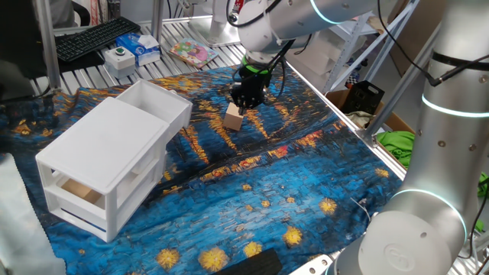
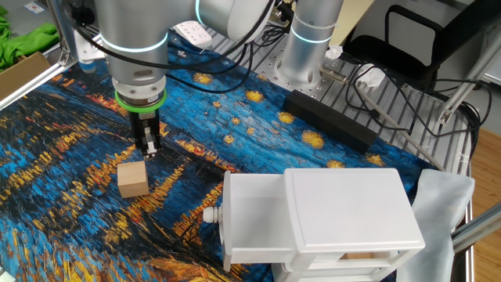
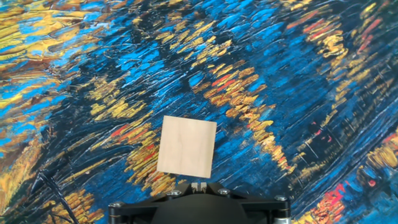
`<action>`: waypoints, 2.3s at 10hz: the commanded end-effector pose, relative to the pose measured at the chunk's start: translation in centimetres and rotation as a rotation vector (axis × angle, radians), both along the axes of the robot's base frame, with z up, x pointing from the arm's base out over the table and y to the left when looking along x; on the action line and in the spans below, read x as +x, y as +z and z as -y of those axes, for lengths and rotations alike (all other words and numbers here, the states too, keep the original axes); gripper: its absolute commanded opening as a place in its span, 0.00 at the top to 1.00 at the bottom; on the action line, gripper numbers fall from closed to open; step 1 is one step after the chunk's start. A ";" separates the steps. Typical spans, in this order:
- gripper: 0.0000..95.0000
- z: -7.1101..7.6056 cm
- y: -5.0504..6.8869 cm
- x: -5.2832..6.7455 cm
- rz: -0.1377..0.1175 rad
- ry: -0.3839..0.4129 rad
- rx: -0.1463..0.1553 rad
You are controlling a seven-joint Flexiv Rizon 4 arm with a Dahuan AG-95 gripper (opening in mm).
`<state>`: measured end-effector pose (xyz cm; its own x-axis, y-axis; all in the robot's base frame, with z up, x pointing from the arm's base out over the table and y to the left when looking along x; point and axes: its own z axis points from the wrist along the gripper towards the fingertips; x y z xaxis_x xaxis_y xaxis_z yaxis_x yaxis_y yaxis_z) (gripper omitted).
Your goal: Put things in the drawer
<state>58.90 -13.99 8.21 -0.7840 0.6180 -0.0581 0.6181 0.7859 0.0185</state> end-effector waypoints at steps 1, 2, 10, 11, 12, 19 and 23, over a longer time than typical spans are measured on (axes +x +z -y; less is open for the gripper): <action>1.00 -0.1 0.1 -0.1 -0.006 -0.019 0.013; 1.00 -0.1 0.1 -0.1 -0.015 -0.033 0.019; 1.00 0.1 0.3 0.6 -0.024 -0.006 -0.009; 1.00 0.1 0.3 0.8 -0.025 -0.002 -0.009; 1.00 0.1 0.4 1.0 -0.023 -0.002 -0.010; 0.80 0.7 0.9 2.9 -0.029 -0.051 -0.007; 0.60 1.2 0.9 4.2 -0.033 -0.080 -0.018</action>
<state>63.26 -15.25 8.98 -0.7310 0.6808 -0.0460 0.6820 0.7311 -0.0187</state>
